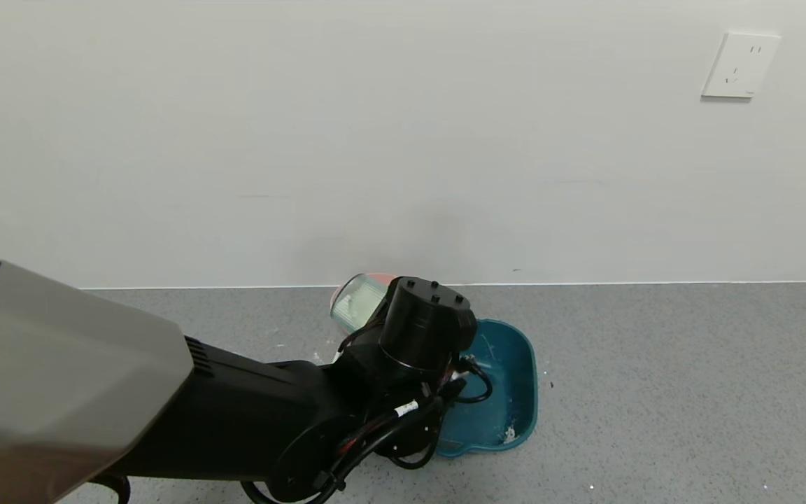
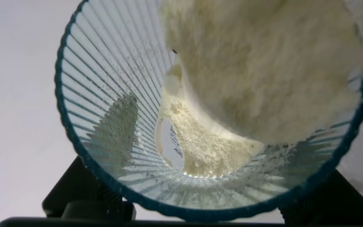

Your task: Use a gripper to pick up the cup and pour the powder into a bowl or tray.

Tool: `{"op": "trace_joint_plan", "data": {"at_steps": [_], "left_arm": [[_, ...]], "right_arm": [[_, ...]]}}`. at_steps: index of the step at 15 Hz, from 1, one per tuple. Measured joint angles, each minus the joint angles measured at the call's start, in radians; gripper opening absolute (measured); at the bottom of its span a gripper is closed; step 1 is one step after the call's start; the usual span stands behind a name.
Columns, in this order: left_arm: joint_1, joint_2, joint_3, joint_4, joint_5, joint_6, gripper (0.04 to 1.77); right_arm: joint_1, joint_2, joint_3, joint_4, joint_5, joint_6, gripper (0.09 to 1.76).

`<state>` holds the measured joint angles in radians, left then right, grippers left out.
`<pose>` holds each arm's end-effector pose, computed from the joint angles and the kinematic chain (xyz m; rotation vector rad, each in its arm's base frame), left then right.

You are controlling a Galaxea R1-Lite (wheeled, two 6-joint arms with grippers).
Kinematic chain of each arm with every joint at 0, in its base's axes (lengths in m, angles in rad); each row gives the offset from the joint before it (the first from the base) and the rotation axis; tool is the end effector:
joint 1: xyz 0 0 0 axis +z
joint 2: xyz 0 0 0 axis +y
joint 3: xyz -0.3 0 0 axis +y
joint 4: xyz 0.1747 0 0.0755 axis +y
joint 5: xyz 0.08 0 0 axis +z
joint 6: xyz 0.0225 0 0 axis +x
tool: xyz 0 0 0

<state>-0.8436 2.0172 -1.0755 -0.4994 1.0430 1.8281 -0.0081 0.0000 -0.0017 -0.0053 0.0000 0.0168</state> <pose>0.2644 -0.2679 0.1347 2.1671 0.3842 -0.1055 -0.0229 0.0002 0.0765 0.0168 -0.0071 -0.0080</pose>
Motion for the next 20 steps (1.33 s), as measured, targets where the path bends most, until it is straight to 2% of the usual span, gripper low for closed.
{"op": "trace_joint_plan", "data": {"at_steps": [2, 6, 7, 17, 20], "left_arm": [[0.0, 0.002, 0.0, -0.006, 0.001, -0.017, 1.28], [0.001, 0.029, 0.018, -0.205, -0.004, -0.081, 1.28], [0.004, 0.034, 0.021, -0.226, -0.006, -0.086, 1.28], [0.023, 0.016, 0.05, -0.247, -0.017, -0.234, 1.28], [0.036, 0.001, 0.084, -0.241, -0.019, -0.241, 1.28]], "right_arm": [[0.0, 0.0, 0.0, 0.0, 0.0, 0.0, 1.71], [0.0, 0.0, 0.0, 0.0, 0.0, 0.0, 1.71], [0.0, 0.0, 0.0, 0.0, 0.0, 0.0, 1.71], [0.0, 0.0, 0.0, 0.0, 0.0, 0.0, 1.71], [0.0, 0.0, 0.0, 0.0, 0.0, 0.0, 1.71]]}}
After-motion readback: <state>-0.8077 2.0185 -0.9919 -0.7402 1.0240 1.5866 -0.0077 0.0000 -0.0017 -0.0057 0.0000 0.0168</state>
